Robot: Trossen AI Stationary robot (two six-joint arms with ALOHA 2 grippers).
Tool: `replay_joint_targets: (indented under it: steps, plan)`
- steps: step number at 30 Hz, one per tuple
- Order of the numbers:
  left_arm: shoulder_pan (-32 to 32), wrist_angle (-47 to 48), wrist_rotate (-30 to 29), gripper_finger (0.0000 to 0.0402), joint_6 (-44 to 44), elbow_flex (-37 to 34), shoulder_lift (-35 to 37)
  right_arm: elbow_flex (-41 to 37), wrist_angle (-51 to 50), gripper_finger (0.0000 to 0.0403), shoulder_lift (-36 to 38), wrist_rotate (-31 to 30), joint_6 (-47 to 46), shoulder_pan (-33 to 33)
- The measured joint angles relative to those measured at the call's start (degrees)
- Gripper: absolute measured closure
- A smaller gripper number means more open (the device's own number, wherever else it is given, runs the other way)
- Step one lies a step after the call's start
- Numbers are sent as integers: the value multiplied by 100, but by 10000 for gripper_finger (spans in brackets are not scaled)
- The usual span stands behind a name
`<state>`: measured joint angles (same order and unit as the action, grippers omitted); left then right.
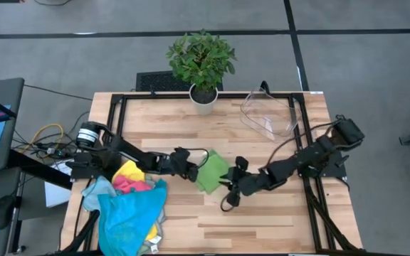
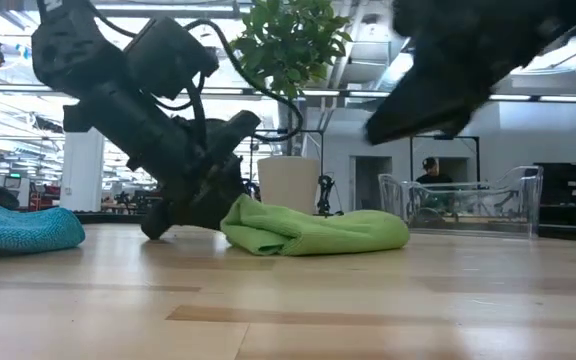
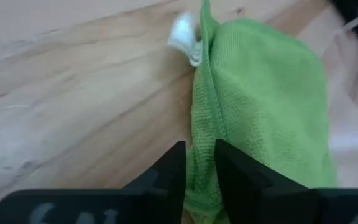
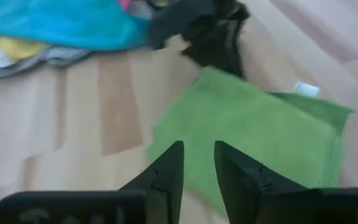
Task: Fold microfiber towels
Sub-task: Fold the green microfiber towel
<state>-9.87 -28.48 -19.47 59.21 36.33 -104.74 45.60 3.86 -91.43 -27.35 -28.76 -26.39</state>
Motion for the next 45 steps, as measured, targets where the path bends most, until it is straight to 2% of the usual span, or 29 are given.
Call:
replay_joint_targets:
  steps: [3,5,6,12,15,17,23,27,30,34,39,45]
  plan:
    - [-256,-18,-189,339,49,154,-63,0,-434,287,267,-193,-336,-389]
    - [-459,-28,-248,346,442,370,-95,0,-712,287,327,-321,-595,-665]
    - [-570,-96,-128,349,756,526,-108,0,-783,287,325,-380,-748,-805]
    - [-936,-30,122,370,926,1608,-622,3,-689,287,-39,-441,-1270,-1274]
    - [-985,403,283,380,825,2045,-605,-2,-709,287,-259,-283,-1549,-1374]
    - [-1003,1029,300,388,723,2176,-518,-2,-661,287,-274,-303,-1671,-1491]
    - [-943,1826,227,400,154,2332,-121,180,-359,287,-210,-715,-1453,-1837]
    - [-961,2237,379,401,-290,2316,-99,657,-466,284,-511,-470,-593,-1729]
    - [-949,2481,611,401,-630,2320,-93,1099,-1067,268,-792,-292,-310,-1596]
    - [-952,2602,732,401,-1201,2316,-93,1605,-1805,229,-1112,-225,-311,-1393]
    - [-1016,2907,908,401,-1546,2226,-137,2053,-1869,183,-1573,25,-178,-1097]
    - [-1062,2793,829,401,-1555,1836,-119,2451,-2022,184,-1929,40,-329,-631]
